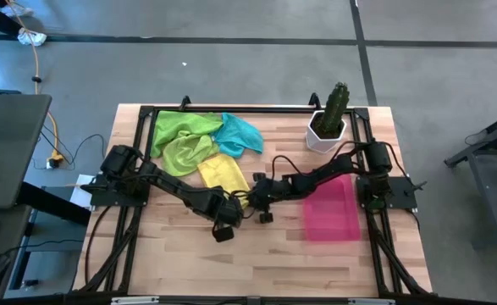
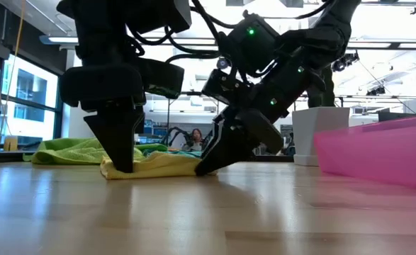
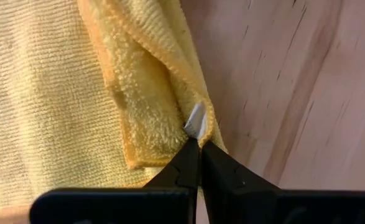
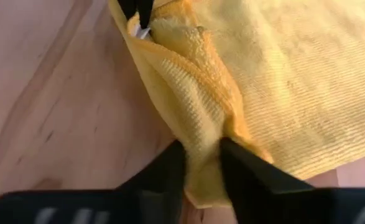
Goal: Roll microfiber towels into tight, uniform cylinder then place into a basket
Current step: Roll the yellow microfiber towel
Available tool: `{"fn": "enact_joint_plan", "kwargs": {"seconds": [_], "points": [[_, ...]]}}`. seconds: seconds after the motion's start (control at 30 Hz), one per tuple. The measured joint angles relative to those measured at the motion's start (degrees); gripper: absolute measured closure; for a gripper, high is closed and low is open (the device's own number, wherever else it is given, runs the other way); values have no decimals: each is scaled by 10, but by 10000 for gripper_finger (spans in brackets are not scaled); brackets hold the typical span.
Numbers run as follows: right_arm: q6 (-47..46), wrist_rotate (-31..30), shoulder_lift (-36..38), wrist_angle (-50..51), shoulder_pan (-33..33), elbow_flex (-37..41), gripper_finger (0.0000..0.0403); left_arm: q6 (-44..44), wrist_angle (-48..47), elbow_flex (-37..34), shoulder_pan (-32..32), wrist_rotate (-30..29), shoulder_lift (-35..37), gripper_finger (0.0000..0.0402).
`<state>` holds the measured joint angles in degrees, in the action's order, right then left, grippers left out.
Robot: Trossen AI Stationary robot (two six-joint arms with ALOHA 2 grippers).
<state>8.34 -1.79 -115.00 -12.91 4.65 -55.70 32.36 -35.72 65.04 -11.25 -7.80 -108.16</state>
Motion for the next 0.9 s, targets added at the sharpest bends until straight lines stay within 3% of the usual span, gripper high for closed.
{"fn": "enact_joint_plan", "kwargs": {"seconds": [0.1,0.17,0.33,0.7,0.9], "points": [[-22,3,0,5,-2,0,379,0,3,0,0,1,6,401],[-48,6,0,6,-2,0,395,1,3,0,0,2,9,401],[-164,36,0,14,-3,0,392,13,3,1,-1,22,9,395],[-338,243,-1,26,-9,3,401,-39,-7,2,-4,24,50,335],[-397,289,0,41,-26,2,402,-100,12,2,-22,17,68,326]]}}
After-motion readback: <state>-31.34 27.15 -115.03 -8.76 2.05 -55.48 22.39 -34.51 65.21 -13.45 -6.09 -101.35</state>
